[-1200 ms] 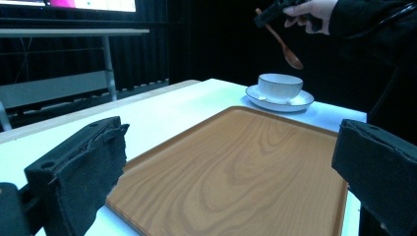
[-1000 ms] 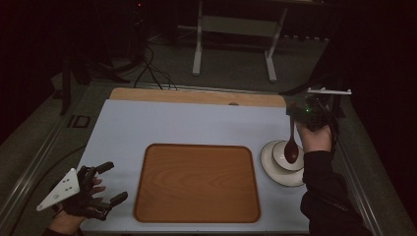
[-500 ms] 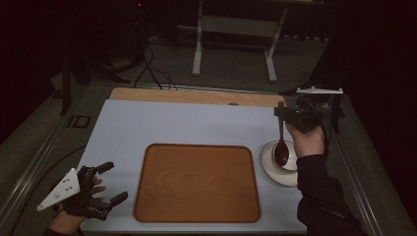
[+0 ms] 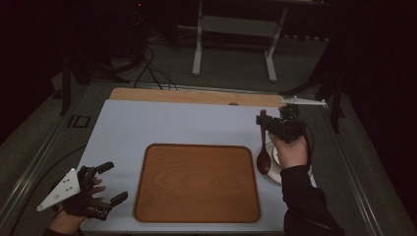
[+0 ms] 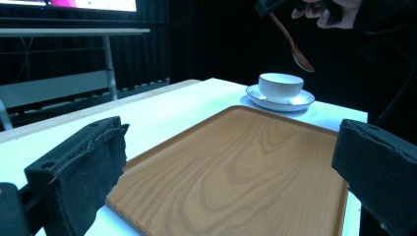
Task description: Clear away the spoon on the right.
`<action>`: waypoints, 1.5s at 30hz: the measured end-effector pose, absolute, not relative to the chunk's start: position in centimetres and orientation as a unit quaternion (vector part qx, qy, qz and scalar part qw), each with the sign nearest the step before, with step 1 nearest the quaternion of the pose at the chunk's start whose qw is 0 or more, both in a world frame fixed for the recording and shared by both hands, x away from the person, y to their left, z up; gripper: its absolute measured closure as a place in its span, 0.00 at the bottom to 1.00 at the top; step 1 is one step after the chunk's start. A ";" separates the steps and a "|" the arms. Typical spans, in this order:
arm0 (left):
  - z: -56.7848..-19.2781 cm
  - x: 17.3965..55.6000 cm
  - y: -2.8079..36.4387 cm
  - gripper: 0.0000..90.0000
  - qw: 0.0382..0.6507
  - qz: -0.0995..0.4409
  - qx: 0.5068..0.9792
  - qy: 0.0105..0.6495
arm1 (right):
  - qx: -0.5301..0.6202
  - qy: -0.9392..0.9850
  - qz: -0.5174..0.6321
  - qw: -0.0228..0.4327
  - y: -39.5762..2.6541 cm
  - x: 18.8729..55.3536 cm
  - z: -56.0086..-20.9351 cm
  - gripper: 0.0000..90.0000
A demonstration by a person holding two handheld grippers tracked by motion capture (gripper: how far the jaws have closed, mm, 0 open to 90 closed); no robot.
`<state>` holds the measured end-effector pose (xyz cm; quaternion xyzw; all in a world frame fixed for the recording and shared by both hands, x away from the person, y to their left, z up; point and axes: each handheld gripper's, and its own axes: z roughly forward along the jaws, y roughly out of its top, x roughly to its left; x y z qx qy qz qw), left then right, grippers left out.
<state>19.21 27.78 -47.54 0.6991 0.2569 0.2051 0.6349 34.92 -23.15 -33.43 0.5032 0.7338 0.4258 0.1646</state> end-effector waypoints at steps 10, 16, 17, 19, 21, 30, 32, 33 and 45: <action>-47.5 19.2 27.6 0.00 0.633 0.206 0.701 0.255 | 0.504 0.737 0.429 0.136 -20.9 32.9 -36.2 0.85; -47.5 19.2 27.5 0.00 0.633 0.206 0.702 0.254 | 0.509 0.734 0.433 0.122 -19.9 31.2 -37.7 0.85; -47.5 19.2 27.5 0.00 0.632 0.206 0.703 0.253 | 0.510 0.733 0.435 0.116 -19.8 31.1 -37.9 0.85; -47.5 19.2 27.5 0.00 0.632 0.206 0.703 0.253 | 0.511 0.734 0.431 0.120 -19.6 30.9 -38.3 0.85; -47.5 19.2 27.5 0.00 0.632 0.206 0.703 0.253 | 0.512 0.734 0.431 0.112 -19.3 30.9 -38.8 0.85; -47.5 19.2 27.5 0.00 0.632 0.206 0.703 0.253 | 0.522 0.733 0.424 0.101 -18.2 30.7 -40.7 0.85; -47.5 19.2 27.5 0.00 0.632 0.206 0.704 0.252 | 0.528 0.731 0.422 0.094 -18.1 30.6 -41.3 0.85; -47.5 19.2 27.5 0.00 0.632 0.206 0.704 0.252 | 0.528 0.732 0.421 0.095 -18.0 30.6 -41.5 0.85; -47.5 19.2 27.5 0.00 0.632 0.206 0.703 0.251 | 0.551 0.721 0.411 0.089 -17.5 30.8 -43.6 0.85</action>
